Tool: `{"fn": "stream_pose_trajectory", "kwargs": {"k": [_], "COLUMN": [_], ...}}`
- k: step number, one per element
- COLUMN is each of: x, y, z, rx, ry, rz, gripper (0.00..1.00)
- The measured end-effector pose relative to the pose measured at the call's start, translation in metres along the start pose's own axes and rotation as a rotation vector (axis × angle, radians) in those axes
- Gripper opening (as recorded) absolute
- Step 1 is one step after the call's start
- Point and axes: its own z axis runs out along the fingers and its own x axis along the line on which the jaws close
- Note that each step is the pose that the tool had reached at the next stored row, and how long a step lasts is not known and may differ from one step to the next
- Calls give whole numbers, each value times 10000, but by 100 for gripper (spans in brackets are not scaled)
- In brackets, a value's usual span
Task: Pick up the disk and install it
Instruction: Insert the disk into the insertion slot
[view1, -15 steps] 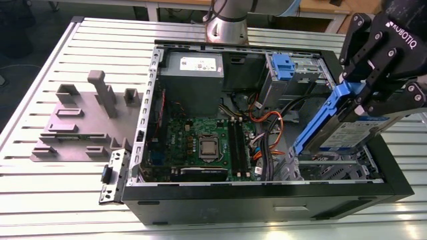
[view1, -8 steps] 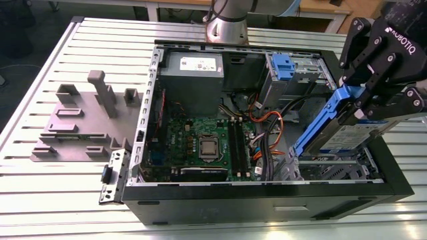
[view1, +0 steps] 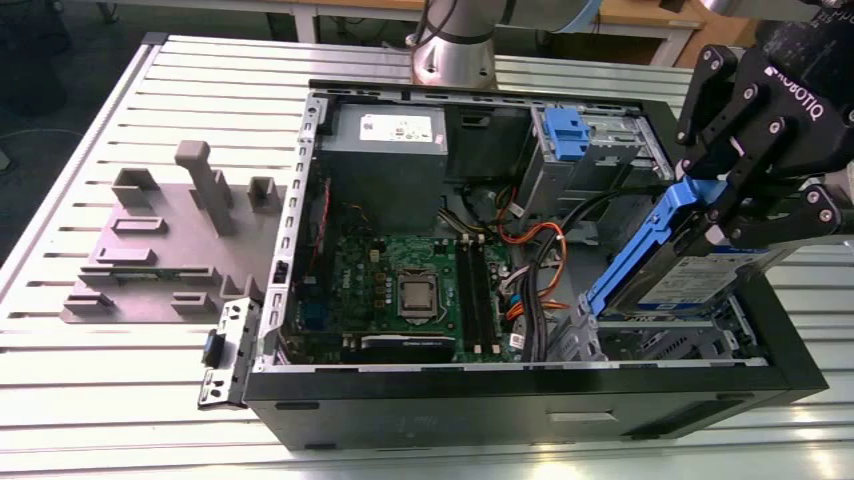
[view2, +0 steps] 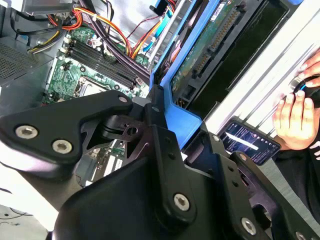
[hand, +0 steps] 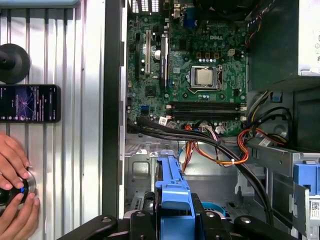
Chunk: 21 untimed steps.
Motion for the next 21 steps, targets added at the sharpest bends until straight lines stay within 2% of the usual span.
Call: {"fn": "stream_pose_trajectory", "kwargs": {"k": [10,21], "x": [1,1], "y": [-15,-16], "z": [42,44], "rx": [1,1], "ry": [1,10], "rz": [33,33], "gripper": [36,36]}}
